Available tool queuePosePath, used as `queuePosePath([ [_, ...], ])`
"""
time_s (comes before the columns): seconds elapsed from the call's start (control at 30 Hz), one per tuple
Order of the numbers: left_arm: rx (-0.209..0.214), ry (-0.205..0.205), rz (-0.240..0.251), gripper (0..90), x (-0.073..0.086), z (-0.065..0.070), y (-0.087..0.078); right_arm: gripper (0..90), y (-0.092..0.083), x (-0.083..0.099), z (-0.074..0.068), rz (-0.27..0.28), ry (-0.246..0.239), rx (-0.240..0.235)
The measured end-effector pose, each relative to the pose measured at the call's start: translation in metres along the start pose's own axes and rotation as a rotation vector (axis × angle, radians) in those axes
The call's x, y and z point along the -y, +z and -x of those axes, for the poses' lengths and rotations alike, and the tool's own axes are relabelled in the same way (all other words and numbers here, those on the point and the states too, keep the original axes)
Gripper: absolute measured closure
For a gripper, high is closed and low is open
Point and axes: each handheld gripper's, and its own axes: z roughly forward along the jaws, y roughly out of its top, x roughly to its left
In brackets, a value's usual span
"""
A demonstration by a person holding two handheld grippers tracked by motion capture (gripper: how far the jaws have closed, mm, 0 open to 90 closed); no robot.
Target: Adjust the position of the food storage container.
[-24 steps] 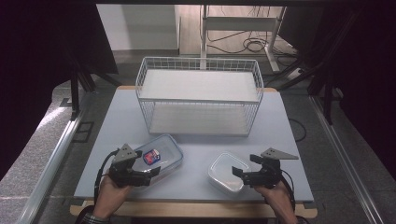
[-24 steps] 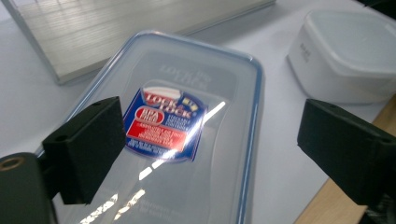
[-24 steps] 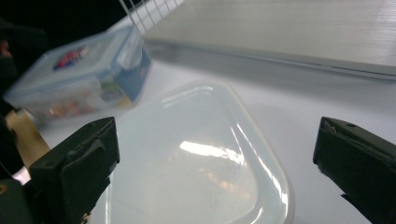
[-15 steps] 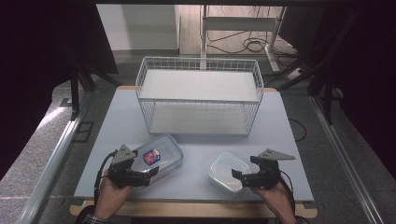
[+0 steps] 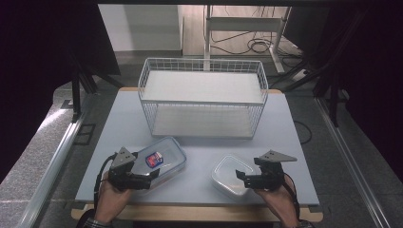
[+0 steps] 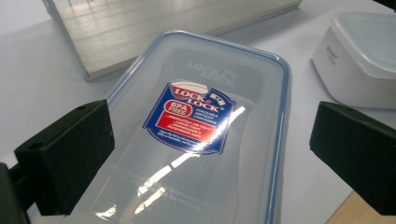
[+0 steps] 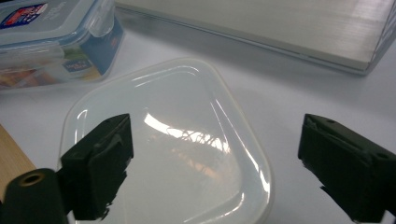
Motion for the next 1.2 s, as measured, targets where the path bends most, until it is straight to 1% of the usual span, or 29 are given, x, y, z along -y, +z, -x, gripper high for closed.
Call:
queuePosePath([
  [0.07,-0.020,0.016,-0.003,0.7,0.000,0.000,-0.001,19.9,-0.001,-0.004,-0.004,-0.002,-0.023,0.001],
  [0.13,-0.042,0.031,-0.007,1.2,-0.001,0.001,-0.002,27.2,-0.001,-0.007,-0.007,-0.001,-0.036,-0.012],
  [0.17,-0.050,0.035,-0.011,1.4,-0.001,0.001,-0.002,30.6,-0.001,-0.009,-0.010,-0.006,-0.043,-0.029],
  [0.2,-0.055,0.037,-0.015,1.6,-0.001,0.000,-0.003,34.0,-0.001,-0.011,-0.011,-0.008,-0.050,-0.035],
  [0.23,-0.055,0.037,-0.015,1.8,-0.001,0.000,-0.003,34.0,-0.001,-0.011,-0.011,-0.008,-0.050,-0.035],
  [0.27,-0.057,0.037,-0.017,2.0,-0.001,-0.001,-0.004,43.4,0.000,-0.014,-0.015,-0.023,-0.060,-0.056],
  [0.3,-0.060,0.037,-0.017,2.3,-0.001,-0.001,-0.004,46.9,0.001,-0.016,-0.017,-0.030,-0.072,-0.073],
  [0.37,-0.074,0.045,-0.015,2.7,-0.002,-0.002,-0.006,54.5,0.003,-0.018,-0.022,-0.039,-0.090,-0.091],
  [0.43,-0.081,0.044,-0.002,2.7,-0.002,-0.002,-0.008,60.0,0.005,-0.021,-0.028,-0.039,-0.103,-0.108],
  [0.47,-0.081,0.044,-0.002,2.7,-0.002,-0.002,-0.008,60.0,0.005,-0.021,-0.028,-0.039,-0.103,-0.108],
  [0.5,-0.082,0.043,0.001,2.6,-0.002,-0.003,-0.009,65.1,0.008,-0.024,-0.032,-0.046,-0.130,-0.119],
  [0.57,-0.090,0.036,0.005,2.4,-0.001,-0.005,-0.010,71.9,0.010,-0.026,-0.035,-0.056,-0.143,-0.136],
  [0.6,-0.090,0.036,0.005,2.2,-0.001,-0.005,-0.010,71.9,0.010,-0.026,-0.035,-0.056,-0.143,-0.136],
  [0.63,-0.089,0.032,0.005,2.2,-0.001,-0.006,-0.010,74.8,0.011,-0.027,-0.037,-0.061,-0.150,-0.145],
  [0.67,-0.093,0.032,0.005,2.1,-0.001,-0.006,-0.010,79.6,0.015,-0.030,-0.042,-0.080,-0.169,-0.164],
  [0.7,-0.093,0.032,0.005,2.0,-0.001,-0.006,-0.010,79.6,0.015,-0.030,-0.042,-0.080,-0.169,-0.164],
  [0.73,-0.095,0.033,0.006,2.0,-0.001,-0.006,-0.010,83.2,0.020,-0.033,-0.049,-0.090,-0.189,-0.177],
  [0.87,-0.098,0.031,0.013,1.8,-0.001,-0.007,-0.011,88.0,0.028,-0.035,-0.059,-0.109,-0.210,-0.209],
  [0.9,-0.098,0.031,0.013,1.8,-0.001,-0.007,-0.011,88.0,0.028,-0.035,-0.059,-0.109,-0.210,-0.209],
  [0.93,-0.098,0.028,0.019,1.7,0.000,-0.008,-0.011,88.8,0.030,-0.034,-0.065,-0.121,-0.219,-0.217],
  [0.97,-0.098,0.028,0.019,1.6,0.000,-0.008,-0.011,88.8,0.031,-0.033,-0.067,-0.127,-0.216,-0.222],
  [1.03,-0.094,0.025,0.026,1.4,0.000,-0.009,-0.012,88.9,0.034,-0.032,-0.072,-0.139,-0.219,-0.253],
  [1.07,-0.093,0.023,0.033,1.4,0.000,-0.010,-0.012,88.9,0.034,-0.032,-0.072,-0.139,-0.219,-0.253],
  [1.1,-0.092,0.024,0.038,1.1,0.000,-0.010,-0.012,88.9,0.037,-0.030,-0.078,-0.158,-0.237,-0.274],
  [1.17,-0.088,0.024,0.043,1.0,0.000,-0.010,-0.012,88.9,0.039,-0.029,-0.081,-0.167,-0.245,-0.276],
  [1.2,-0.084,0.022,0.044,0.8,0.001,-0.010,-0.011,88.9,0.043,-0.026,-0.086,-0.196,-0.265,-0.272],
])
